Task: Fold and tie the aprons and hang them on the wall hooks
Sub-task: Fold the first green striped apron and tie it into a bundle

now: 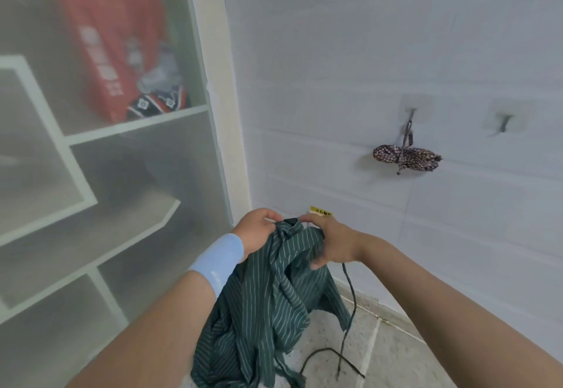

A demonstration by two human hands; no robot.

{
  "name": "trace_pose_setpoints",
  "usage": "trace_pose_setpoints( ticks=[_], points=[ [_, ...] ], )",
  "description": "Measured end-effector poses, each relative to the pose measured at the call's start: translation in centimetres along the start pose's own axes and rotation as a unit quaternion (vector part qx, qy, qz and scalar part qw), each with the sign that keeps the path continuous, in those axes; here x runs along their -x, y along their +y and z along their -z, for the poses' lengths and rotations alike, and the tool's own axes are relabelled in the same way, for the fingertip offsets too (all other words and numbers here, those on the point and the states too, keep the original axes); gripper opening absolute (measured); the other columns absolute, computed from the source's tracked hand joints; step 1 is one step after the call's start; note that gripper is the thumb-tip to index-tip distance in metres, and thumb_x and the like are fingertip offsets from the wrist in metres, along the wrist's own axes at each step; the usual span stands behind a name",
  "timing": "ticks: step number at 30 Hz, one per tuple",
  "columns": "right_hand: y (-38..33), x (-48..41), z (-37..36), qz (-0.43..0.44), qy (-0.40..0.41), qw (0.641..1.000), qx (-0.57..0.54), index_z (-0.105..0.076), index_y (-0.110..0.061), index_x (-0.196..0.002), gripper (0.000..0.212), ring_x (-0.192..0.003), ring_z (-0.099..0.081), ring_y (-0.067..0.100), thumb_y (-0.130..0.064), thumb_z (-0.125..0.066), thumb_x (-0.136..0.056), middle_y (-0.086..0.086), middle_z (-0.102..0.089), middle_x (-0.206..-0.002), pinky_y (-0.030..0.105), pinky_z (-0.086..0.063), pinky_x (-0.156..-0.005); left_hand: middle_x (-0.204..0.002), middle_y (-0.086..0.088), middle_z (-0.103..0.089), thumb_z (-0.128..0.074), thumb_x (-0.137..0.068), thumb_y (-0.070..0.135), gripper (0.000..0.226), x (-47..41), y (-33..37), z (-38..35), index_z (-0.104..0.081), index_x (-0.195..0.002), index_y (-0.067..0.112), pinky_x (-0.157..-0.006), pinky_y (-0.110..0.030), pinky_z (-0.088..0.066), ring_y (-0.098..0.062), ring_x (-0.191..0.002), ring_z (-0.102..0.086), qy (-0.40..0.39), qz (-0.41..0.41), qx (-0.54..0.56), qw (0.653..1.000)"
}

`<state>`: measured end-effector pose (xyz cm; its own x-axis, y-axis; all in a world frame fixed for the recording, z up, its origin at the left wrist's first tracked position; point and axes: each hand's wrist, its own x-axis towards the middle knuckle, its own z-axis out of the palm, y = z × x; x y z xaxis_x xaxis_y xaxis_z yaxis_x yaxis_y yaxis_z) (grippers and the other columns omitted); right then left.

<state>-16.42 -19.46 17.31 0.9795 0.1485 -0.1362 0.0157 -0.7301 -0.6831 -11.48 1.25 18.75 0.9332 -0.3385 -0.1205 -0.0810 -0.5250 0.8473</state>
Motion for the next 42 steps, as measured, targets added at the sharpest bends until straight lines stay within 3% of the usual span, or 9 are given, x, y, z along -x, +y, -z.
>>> trace_pose_setpoints(
  ticks=[4,9,14,21,25,28,33,37,42],
  points=[
    [-2.7,1.4,0.6,-0.031,0.142,0.968,0.205,-0.067,-0.042,-0.118,0.032,-0.135,-0.037,0.026,-0.046,-0.063,-0.087,-0.009,-0.050,-0.142,0.057,-0.017,-0.115,-0.116,-0.002,-0.064,-0.046,-0.098,0.019,0.020,0.6,2.5,0.2,-0.057,-0.112,0.030,-0.079,-0.029,-0.050,-0.019,-0.098,-0.063,-0.027,-0.002,-0.007,1.000],
    [-4.6,2.5,1.9,-0.003,0.191,0.981,-0.032,-0.077,-0.017,-0.103,0.042,-0.076,-0.065,0.017,0.003,-0.044,-0.084,0.005,-0.075,-0.094,0.027,-0.053,-0.064,-0.133,0.009,-0.037,-0.065,-0.072,0.071,0.064,1.7,3.3,0.7,-0.044,-0.123,0.040,-0.100,-0.034,-0.040,-0.012,-0.116,-0.047,-0.024,-0.098,-0.117,0.988],
    [-5.9,2.6,3.5,0.015,0.204,0.977,-0.061,-0.072,-0.027,-0.095,0.016,-0.087,-0.067,0.014,-0.020,-0.060,-0.089,-0.006,-0.072,-0.093,0.031,-0.055,-0.078,-0.118,0.010,-0.042,-0.062,-0.087,0.028,0.021,2.0,2.8,1.4,-0.063,-0.109,0.027,-0.091,-0.028,-0.045,-0.015,-0.106,-0.054,0.098,-0.216,-0.266,0.934],
    [-5.8,3.4,6.4,-0.027,0.230,0.973,0.020,-0.074,-0.019,-0.086,0.016,-0.088,-0.068,0.023,-0.019,-0.058,-0.088,0.000,-0.072,-0.085,0.031,-0.053,-0.073,-0.110,0.000,-0.063,-0.051,-0.086,0.005,0.028,2.3,0.6,4.5,-0.062,-0.103,0.025,-0.085,-0.035,-0.053,-0.022,-0.094,-0.060,0.131,-0.055,-0.302,0.943],
    [-5.7,4.2,5.2,-0.132,0.119,0.926,0.332,-0.044,-0.025,-0.145,0.069,-0.132,-0.042,0.034,-0.032,-0.060,-0.078,0.012,-0.048,-0.143,0.049,-0.034,-0.108,-0.111,-0.004,-0.066,-0.054,-0.095,0.012,0.022,2.5,0.8,4.5,-0.067,-0.112,0.015,-0.084,-0.029,-0.048,-0.023,-0.100,-0.062,0.009,-0.033,-0.317,0.948],
    [-7.4,3.9,1.7,0.025,0.040,0.988,0.148,-0.015,-0.037,-0.156,0.101,-0.137,-0.039,0.027,-0.032,-0.075,-0.075,0.005,-0.036,-0.153,0.041,-0.035,-0.112,-0.115,0.000,-0.064,-0.061,-0.093,0.020,0.018,2.6,3.0,3.3,-0.067,-0.110,0.020,-0.086,-0.027,-0.047,-0.018,-0.101,-0.061,-0.026,-0.084,-0.289,0.953],
    [-7.8,2.2,0.2,0.095,0.121,0.988,0.017,-0.060,-0.020,-0.129,0.039,-0.089,-0.062,0.014,-0.008,-0.060,-0.092,-0.001,-0.067,-0.098,0.008,-0.040,-0.069,-0.116,0.004,-0.058,-0.064,-0.082,0.013,0.036,3.3,4.7,3.4,-0.053,-0.113,0.026,-0.076,-0.029,-0.052,-0.017,-0.094,-0.060,-0.051,-0.078,-0.307,0.947],
    [-7.4,2.4,1.6,0.065,0.117,0.991,0.003,-0.062,-0.020,-0.089,0.031,-0.088,-0.060,0.019,0.003,-0.042,-0.091,-0.003,-0.063,-0.088,0.017,-0.043,-0.065,-0.101,0.002,-0.062,-0.062,-0.080,0.015,0.029,4.1,1.6,5.0,-0.063,-0.108,0.017,-0.079,-0.033,-0.056,-0.019,-0.091,-0.062,-0.073,-0.001,-0.385,0.920],
    [-6.9,3.0,2.5,-0.060,0.106,0.977,0.176,-0.060,-0.006,-0.118,0.034,-0.106,-0.060,0.027,-0.011,-0.048,-0.086,0.007,-0.062,-0.113,0.032,-0.049,-0.083,-0.089,0.002,-0.060,-0.047,-0.090,0.010,0.023,4.7,0.8,6.1,-0.067,-0.103,0.012,-0.073,-0.026,-0.046,-0.016,-0.086,-0.055,-0.035,0.014,-0.347,0.937]
  ],
)
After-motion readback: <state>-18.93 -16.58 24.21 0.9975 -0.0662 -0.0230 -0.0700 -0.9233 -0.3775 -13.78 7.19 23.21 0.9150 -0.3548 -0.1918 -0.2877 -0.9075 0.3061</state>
